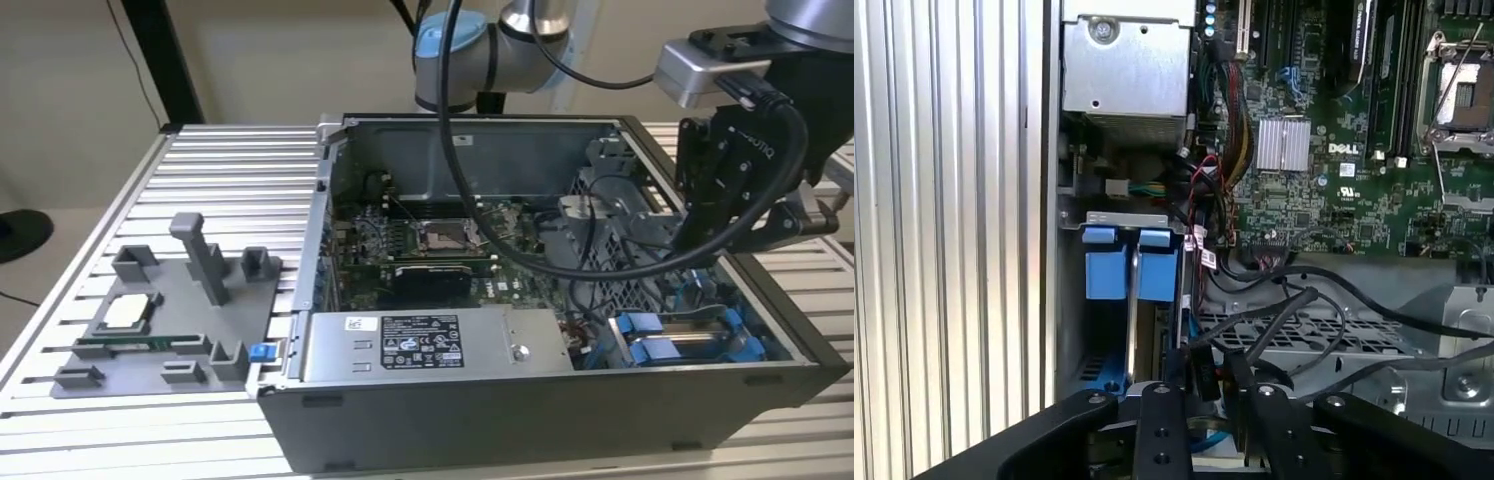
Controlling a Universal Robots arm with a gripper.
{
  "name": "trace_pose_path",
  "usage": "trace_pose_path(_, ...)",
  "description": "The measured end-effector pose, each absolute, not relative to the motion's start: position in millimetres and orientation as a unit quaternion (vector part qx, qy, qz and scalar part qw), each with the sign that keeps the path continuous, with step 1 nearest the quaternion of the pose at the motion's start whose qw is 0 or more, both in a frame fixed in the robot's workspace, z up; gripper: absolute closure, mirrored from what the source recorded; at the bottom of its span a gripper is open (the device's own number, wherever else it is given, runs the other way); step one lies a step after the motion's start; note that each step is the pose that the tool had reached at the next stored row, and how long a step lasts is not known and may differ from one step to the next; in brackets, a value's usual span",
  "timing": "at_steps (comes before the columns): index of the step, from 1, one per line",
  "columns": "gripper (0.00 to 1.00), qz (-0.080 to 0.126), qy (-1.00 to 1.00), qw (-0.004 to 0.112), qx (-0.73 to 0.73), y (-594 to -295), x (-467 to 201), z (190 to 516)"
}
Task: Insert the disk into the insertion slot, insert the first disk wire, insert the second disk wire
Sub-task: 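Insert the first disk wire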
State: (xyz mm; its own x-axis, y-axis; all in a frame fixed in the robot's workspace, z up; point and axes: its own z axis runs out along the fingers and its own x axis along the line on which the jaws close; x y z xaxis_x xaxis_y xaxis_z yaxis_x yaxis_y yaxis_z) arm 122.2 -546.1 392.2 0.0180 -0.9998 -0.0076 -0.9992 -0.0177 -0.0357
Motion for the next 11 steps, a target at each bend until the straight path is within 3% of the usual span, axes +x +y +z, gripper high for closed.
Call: trace_pose_path(11,0.00,-0.011,0.701,0.017,-0.713,-546.1,121.0,393.8)
